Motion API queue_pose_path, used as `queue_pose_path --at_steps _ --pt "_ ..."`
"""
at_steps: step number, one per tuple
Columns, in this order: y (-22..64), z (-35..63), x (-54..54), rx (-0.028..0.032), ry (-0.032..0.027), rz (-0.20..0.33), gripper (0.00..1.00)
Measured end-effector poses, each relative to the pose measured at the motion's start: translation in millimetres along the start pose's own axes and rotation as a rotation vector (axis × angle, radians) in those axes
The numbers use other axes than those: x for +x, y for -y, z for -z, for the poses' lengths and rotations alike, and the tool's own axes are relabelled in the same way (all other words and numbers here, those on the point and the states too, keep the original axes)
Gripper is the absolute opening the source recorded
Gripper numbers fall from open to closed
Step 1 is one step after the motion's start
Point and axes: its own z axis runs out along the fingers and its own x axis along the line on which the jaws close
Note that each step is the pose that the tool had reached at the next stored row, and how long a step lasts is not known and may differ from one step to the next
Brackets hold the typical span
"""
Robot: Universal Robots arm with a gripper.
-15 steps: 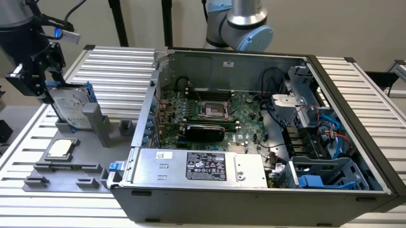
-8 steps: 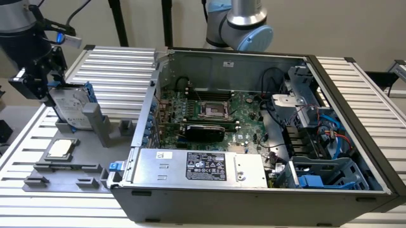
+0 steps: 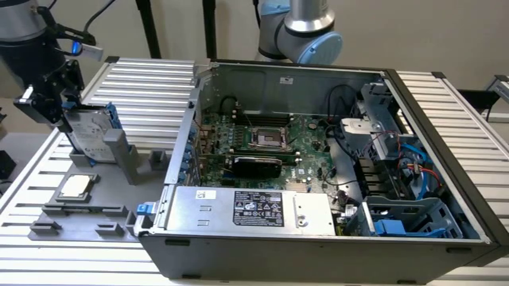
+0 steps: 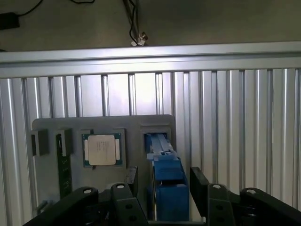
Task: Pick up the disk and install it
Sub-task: 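Pick up the disk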
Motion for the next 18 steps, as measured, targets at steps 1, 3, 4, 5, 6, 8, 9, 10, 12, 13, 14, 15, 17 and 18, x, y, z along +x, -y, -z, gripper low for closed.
queue_pose_path --at_steps 1,3,4,5,6,8,9,10,12,13,14,15,17,18 --pt "0.1 0.0 -0.3 0.0 0.0 0.0 0.56" --pt "0.1 0.0 -0.5 0.0 0.0 0.0 0.54" --pt "0.2 0.0 -0.5 -0.0001 -0.0001 0.0 0.54" --pt "0.3 0.0 -0.6 0.0 0.0 0.0 0.54" --pt "0.3 0.0 -0.6 0.0 -0.0001 0.0 0.47" --pt "0.5 0.0 -0.7 0.0 0.0 0.0 0.45" --pt "0.6 0.0 -0.7 0.0 0.0 0.0 0.45" --pt "0.7 0.0 -0.6 0.0 0.0 0.0 0.37" --pt "0.7 0.0 -0.6 0.0 0.0 0.0 0.37" --pt "0.7 0.0 -0.6 0.0 0.0 0.0 0.37" --pt "0.7 0.0 -0.6 0.0 -0.0001 0.0 0.37" --pt "0.7 0.0 -0.6 -0.0001 0.0 0.0 0.37" --pt "0.8 0.0 -0.5 -0.0001 -0.0001 0.0 0.33" --pt "0.8 0.1 -0.4 -0.0001 -0.0001 0.0 0.33"
